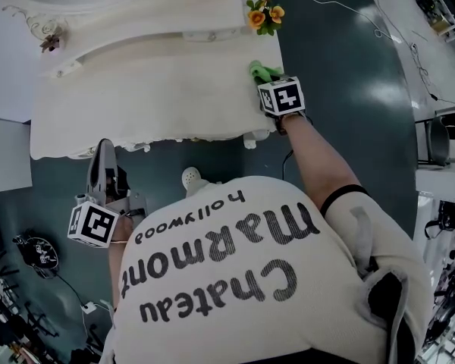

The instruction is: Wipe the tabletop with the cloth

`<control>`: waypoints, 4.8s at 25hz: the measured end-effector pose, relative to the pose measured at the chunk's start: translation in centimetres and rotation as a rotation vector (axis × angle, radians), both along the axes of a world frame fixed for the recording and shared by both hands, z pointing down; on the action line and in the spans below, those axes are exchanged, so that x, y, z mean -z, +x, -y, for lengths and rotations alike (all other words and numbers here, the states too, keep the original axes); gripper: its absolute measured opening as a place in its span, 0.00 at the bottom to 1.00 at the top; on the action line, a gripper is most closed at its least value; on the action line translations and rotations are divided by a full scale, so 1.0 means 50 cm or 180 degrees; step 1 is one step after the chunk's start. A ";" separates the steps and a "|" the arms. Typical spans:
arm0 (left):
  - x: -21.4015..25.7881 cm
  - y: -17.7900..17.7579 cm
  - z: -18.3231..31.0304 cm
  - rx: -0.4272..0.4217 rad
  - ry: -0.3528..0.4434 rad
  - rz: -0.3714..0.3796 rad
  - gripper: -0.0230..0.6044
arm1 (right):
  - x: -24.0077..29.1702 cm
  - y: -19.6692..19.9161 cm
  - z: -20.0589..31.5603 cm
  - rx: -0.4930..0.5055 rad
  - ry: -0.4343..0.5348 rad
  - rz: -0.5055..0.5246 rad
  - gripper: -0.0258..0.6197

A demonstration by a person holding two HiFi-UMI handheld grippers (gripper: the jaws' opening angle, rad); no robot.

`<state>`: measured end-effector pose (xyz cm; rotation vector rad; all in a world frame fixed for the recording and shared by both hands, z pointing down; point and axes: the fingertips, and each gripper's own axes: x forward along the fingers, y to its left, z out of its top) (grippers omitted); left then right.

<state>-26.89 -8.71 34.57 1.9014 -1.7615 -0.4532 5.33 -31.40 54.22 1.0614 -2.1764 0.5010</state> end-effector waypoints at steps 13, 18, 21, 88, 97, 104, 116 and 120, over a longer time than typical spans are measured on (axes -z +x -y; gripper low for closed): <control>0.001 0.003 0.004 -0.0042 -0.0010 0.0027 0.05 | -0.007 0.040 -0.004 -0.0071 0.0093 -0.0103 0.17; 0.001 -0.005 0.003 -0.0041 -0.0019 0.0020 0.05 | -0.010 0.049 -0.005 -0.0116 0.0084 -0.0092 0.17; -0.005 -0.009 -0.001 -0.0033 -0.0036 0.0006 0.05 | -0.006 0.056 -0.005 -0.0150 0.0121 -0.0112 0.17; -0.025 -0.110 -0.087 0.0320 -0.0010 -0.0210 0.05 | 0.001 -0.352 -0.197 0.1432 -0.0287 0.0211 0.18; -0.026 -0.058 -0.067 0.0189 -0.0014 -0.0197 0.05 | 0.000 -0.280 -0.186 0.1275 -0.0244 0.0206 0.18; -0.025 -0.021 -0.059 0.0132 -0.0024 -0.0177 0.05 | 0.000 -0.220 -0.173 0.1135 -0.0214 0.0196 0.18; -0.022 0.044 -0.050 0.0057 0.0008 -0.0201 0.05 | -0.002 -0.117 -0.151 0.0899 -0.0194 0.0191 0.18; -0.027 0.064 -0.053 0.0023 -0.0040 -0.0165 0.05 | -0.002 -0.083 -0.142 0.0825 -0.0171 0.0183 0.18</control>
